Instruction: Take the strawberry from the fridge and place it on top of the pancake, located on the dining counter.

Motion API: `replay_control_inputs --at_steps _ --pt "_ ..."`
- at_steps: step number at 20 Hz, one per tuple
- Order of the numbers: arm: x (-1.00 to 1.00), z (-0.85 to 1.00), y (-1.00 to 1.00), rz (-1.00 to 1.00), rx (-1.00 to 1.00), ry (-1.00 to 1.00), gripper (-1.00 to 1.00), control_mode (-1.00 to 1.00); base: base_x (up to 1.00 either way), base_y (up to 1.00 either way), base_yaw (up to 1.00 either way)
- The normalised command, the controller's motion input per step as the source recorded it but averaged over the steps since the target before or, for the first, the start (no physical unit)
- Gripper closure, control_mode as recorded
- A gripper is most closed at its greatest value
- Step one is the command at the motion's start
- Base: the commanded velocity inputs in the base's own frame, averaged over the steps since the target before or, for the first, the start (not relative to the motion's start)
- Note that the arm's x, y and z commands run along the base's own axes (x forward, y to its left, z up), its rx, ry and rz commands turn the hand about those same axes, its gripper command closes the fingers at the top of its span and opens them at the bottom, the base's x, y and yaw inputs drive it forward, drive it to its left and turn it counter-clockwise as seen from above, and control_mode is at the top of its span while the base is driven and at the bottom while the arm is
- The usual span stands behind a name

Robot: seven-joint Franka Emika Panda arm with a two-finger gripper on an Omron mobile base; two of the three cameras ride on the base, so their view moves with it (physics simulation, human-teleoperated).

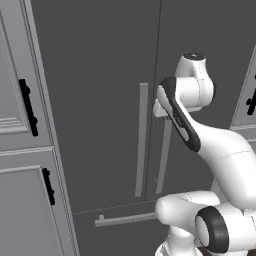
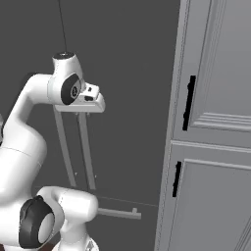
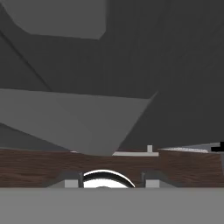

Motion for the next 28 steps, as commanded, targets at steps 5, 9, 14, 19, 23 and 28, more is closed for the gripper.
replay_control_inputs --at_steps 5,9,14,19,23,28 --pt "0.00 0.00 0.00 0.00 0.00 0.00 -1.00 1.00 -0.33 0.11 0.00" --pt "0.00 0.00 0.00 0.00 0.00 0.00 -1.00 1.00 -0.66 0.26 -0.05" --pt "0.00 0.00 0.00 0.00 0.00 0.00 -1.00 1.00 -0.36 0.31 -0.06" --pt "0.00 0.00 0.00 0.00 0.00 0.00 -1.00 1.00 -0.06 0.42 -0.01" --pt "0.00 0.00 0.00 0.00 0.00 0.00 -1.00 1.00 -0.11 0.07 0.00" --pt "0.00 0.00 0.00 0.00 0.00 0.00 -1.00 1.00 -0.30 0.00 0.00"
